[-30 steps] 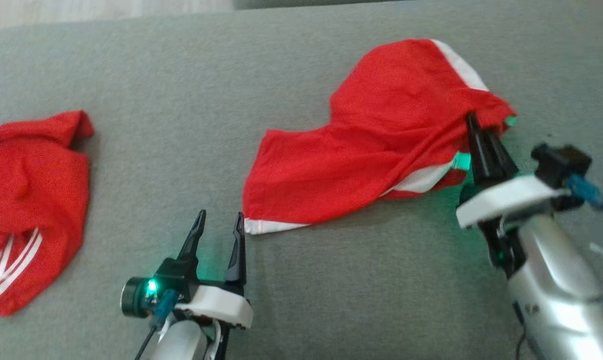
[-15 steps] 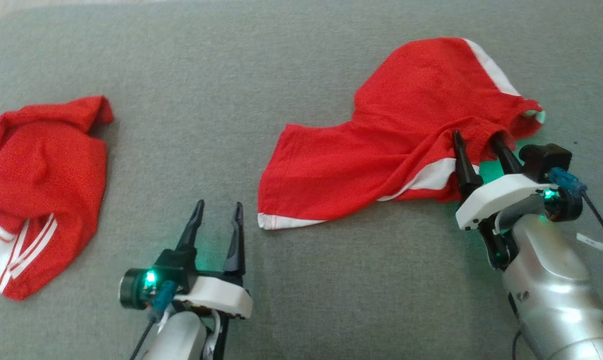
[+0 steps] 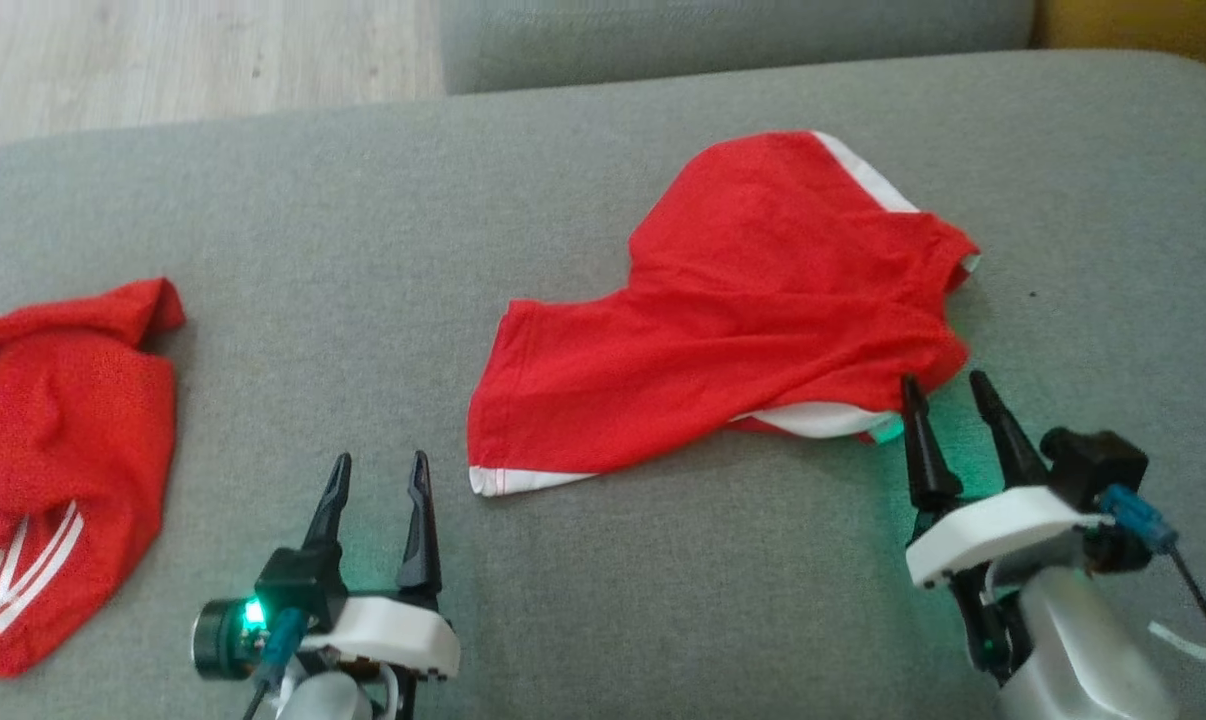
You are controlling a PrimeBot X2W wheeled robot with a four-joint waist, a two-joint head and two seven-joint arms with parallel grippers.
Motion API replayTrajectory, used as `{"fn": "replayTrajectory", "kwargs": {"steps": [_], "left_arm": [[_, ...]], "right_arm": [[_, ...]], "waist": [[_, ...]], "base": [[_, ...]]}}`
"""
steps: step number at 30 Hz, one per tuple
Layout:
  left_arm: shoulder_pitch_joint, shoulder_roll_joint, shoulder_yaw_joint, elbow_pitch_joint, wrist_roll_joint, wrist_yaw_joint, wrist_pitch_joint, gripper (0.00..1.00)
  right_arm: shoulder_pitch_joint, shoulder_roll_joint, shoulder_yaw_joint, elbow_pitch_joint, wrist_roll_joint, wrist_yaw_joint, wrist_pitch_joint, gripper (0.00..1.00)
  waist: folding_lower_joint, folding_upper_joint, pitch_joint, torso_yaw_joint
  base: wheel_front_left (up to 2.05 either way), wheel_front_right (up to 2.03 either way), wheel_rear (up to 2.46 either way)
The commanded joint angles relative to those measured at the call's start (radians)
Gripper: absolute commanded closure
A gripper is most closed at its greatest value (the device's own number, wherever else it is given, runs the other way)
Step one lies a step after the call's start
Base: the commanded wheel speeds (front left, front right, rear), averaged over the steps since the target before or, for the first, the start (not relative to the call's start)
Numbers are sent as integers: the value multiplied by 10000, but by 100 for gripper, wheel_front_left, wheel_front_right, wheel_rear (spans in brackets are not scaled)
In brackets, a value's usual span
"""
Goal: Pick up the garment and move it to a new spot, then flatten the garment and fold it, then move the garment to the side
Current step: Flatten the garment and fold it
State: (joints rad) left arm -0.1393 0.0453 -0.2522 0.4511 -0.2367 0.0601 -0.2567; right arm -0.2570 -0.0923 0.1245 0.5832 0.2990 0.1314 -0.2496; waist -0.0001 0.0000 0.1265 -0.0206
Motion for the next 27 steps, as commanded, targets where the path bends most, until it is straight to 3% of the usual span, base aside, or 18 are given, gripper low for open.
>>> {"fn": "replayTrajectory", "kwargs": {"steps": [1,9,15,27], "left_arm": [[-84,49,435,-212,99,-69,-51,0],[368,49,508,-284,170,-96,-51,0],[745,49,541,-770,563,26,-51,0],[960,49,381,-993,623,-121,-51,0]], "right_arm": [[-91,118,177,-253,-91,-7,-121,0],[350,248,-39,-129,-281,-7,-121,0],[1035,358,-534,-1003,-997,-7,-121,0],[1336,418,-269,-964,-938,-7,-122,0]], "waist": [[1,0,-237,-108],[1,0,-612,-78],[1,0,-899,-141],[1,0,-934,-148]], "base": [[0,0,0],[0,0,0],[0,0,0],[0,0,0]]}}
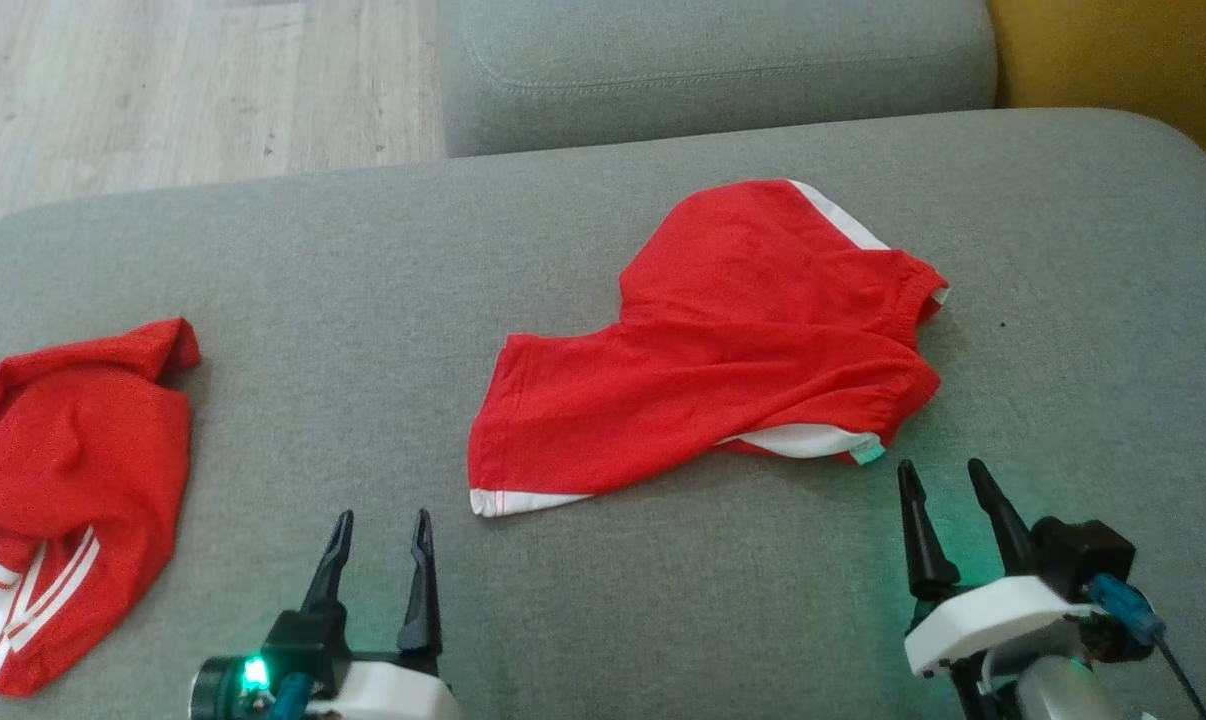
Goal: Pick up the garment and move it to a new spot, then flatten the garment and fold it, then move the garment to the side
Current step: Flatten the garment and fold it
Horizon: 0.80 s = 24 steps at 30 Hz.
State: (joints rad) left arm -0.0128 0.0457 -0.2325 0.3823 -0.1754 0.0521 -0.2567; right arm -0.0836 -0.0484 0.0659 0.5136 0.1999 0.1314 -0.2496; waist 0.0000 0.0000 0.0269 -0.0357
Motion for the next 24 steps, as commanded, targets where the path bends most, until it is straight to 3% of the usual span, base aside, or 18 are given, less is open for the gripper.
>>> {"fn": "replayTrajectory", "kwargs": {"steps": [1,8,13,24], "left_arm": [[-304,45,183,-305,10,-41,-51,0],[-1009,45,-468,113,-485,-582,-51,0],[-1576,45,-915,688,-909,-738,-51,0],[-1998,45,-1137,1810,-1360,-572,-51,0]], "right_arm": [[-398,-21,317,-268,53,-7,-122,0],[-796,-20,578,-277,69,-7,-122,0],[-1085,-19,690,-213,47,-7,-122,0],[-1333,-84,689,-136,111,-7,-122,0]], "waist": [[0,0,62,2],[0,0,733,-153],[0,0,1193,-452],[0,0,1645,-840]], "base": [[0,0,0],[0,0,0],[0,0,0],[0,0,0]]}}
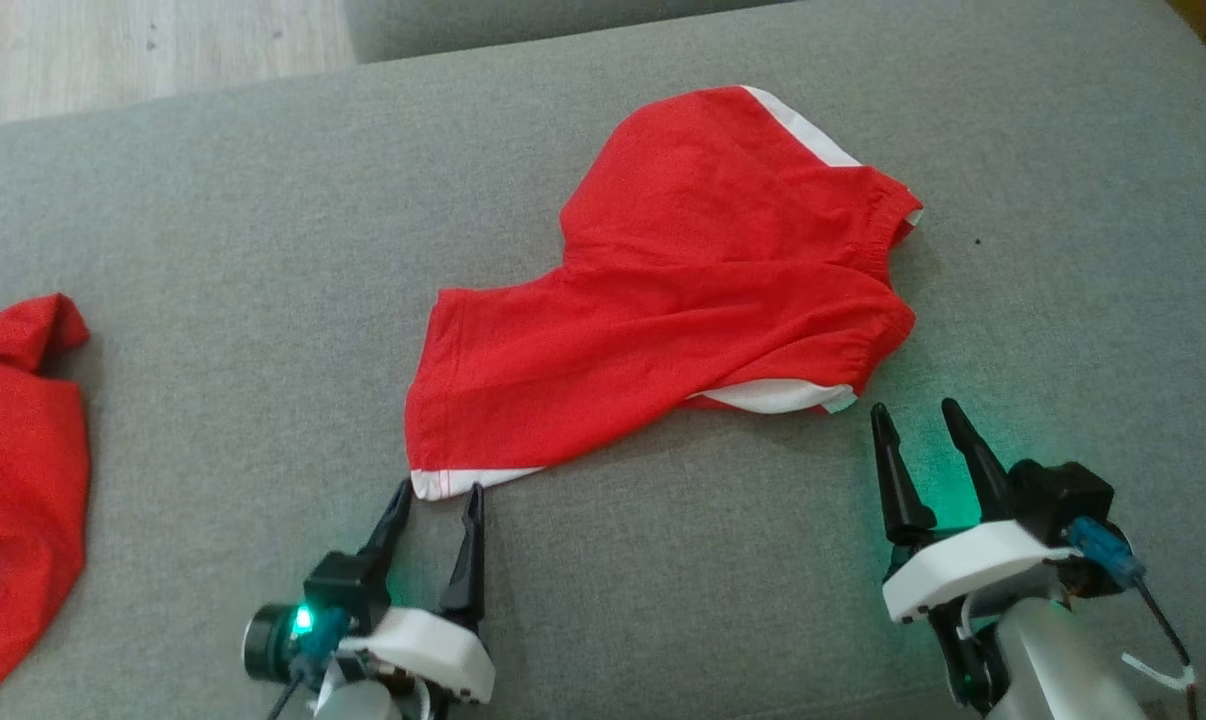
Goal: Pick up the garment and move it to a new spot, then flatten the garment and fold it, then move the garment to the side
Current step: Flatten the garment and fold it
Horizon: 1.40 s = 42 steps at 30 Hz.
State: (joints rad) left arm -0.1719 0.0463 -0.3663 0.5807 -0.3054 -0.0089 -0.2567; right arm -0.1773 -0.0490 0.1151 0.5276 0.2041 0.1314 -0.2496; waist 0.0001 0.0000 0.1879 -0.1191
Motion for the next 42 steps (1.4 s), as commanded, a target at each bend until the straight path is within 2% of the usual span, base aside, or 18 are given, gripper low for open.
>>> {"fn": "replayTrajectory", "kwargs": {"steps": [1,8,9,10,11,13,14,37,38,40,41,42], "left_arm": [[-436,39,200,-153,-94,36,-51,0],[-698,39,166,0,-161,41,-51,0],[-717,39,156,64,-194,48,-51,9],[-738,39,136,133,-221,55,-51,26],[-757,39,118,195,-246,73,-51,57],[-798,39,68,327,-304,89,-51,96],[-826,39,61,353,-322,100,-51,100],[-919,39,209,67,-41,159,-51,100],[-904,39,214,61,-32,161,-51,100],[-874,39,222,46,-11,163,-51,100],[-853,39,231,35,13,158,-51,100],[-845,39,236,30,22,155,-51,100]], "right_arm": [[-411,-86,195,-282,76,-7,-122,0],[-568,-90,537,-218,154,-7,-122,0],[-589,-89,620,-192,169,-7,-122,0],[-611,-88,696,-167,188,-7,-122,0],[-629,-87,764,-144,222,-7,-122,0],[-659,-93,896,-87,301,-7,-122,0],[-674,-99,962,-57,344,-7,-122,0],[-1041,-315,1828,237,1093,-7,-122,0],[-1035,-321,1862,217,1115,-7,-122,3],[-1011,-326,1930,218,1196,-7,-122,15],[-995,-343,1979,236,1265,-7,-122,16],[-989,-351,2000,238,1289,-7,-122,26]], "waist": [[-1,0,62,-6],[-1,0,225,5],[-1,0,233,3],[-1,0,241,0],[-1,0,247,1],[-1,0,265,9],[-1,0,275,15],[-1,0,419,291],[-1,0,411,290],[-1,0,391,286],[-1,0,373,283],[-1,0,362,281]], "base": [[0,0,0],[0,0,0],[0,0,0],[0,0,0],[0,0,0],[0,0,0],[0,0,0],[0,0,0],[0,0,0],[0,0,0],[0,0,0],[0,0,0]]}}
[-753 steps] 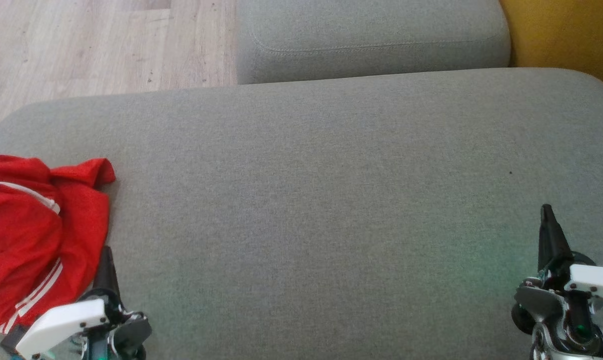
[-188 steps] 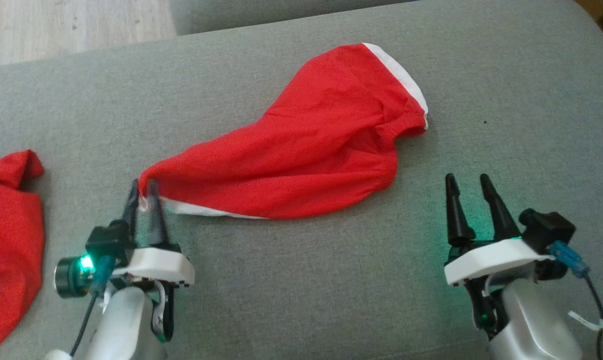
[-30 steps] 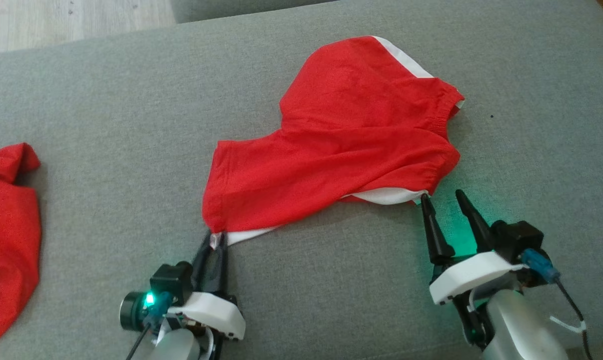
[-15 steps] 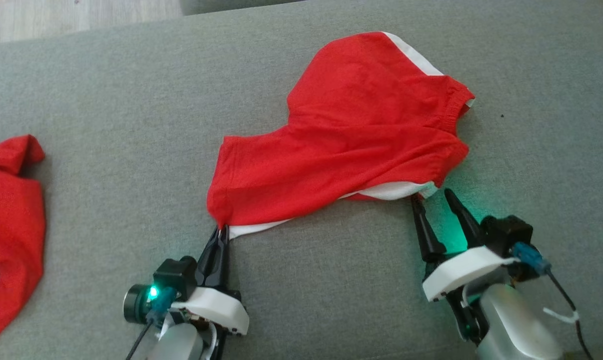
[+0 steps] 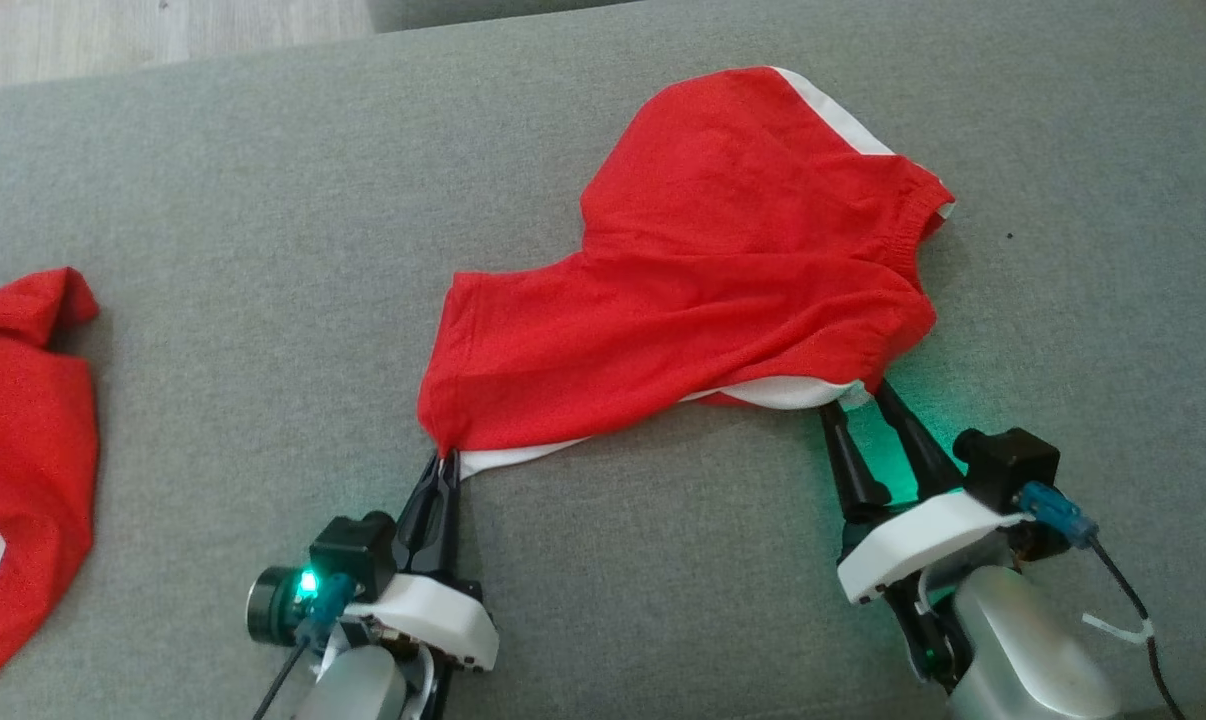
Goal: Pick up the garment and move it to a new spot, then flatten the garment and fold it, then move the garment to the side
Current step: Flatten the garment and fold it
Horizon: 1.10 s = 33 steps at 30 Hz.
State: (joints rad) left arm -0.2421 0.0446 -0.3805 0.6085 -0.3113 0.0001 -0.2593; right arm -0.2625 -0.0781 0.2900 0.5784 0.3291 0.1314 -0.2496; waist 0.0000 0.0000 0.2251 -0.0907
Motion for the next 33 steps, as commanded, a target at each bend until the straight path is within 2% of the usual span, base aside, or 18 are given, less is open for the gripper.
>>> {"fn": "replayTrajectory", "kwargs": {"steps": [1,2,6,7,14,22,25,29,33], "left_arm": [[-134,56,384,-252,90,62,-25,100],[-129,56,391,-257,96,60,-25,100],[-146,56,424,-275,129,61,-25,100],[-152,56,436,-285,136,60,-25,100],[-42,56,689,-508,192,83,-25,100],[-293,130,1917,-1812,902,-123,-25,100],[-706,415,2393,-2463,1306,-365,-25,100],[-1608,1002,2749,-3279,1743,-731,-25,100],[-2586,1572,2878,-4011,2019,-938,-25,100]], "right_arm": [[-132,-64,268,-275,63,-7,-122,35],[-128,-68,282,-286,84,-7,-122,51],[-136,-86,298,-381,136,-7,-122,94],[-134,-88,291,-412,148,-7,-122,100],[10,-103,125,-629,196,-7,-122,100],[-181,-232,-256,-1292,159,-7,-122,100],[-652,-656,-146,-1711,222,-7,-122,100],[-1749,-1567,100,-2204,805,-7,-57,100],[-3083,-2603,250,-2984,1407,-7,695,100]], "waist": [[0,0,-17,-8],[0,0,-23,-15],[0,0,-4,-38],[0,0,-3,-44],[0,0,-351,-196],[0,0,-1077,-485],[0,0,-1312,-501],[0,0,-1637,-415],[0,0,-1895,-283]], "base": [[0,0,0],[0,0,0],[0,0,0],[0,0,0],[0,0,0],[0,0,0],[0,0,0],[0,0,0],[0,0,0]]}}
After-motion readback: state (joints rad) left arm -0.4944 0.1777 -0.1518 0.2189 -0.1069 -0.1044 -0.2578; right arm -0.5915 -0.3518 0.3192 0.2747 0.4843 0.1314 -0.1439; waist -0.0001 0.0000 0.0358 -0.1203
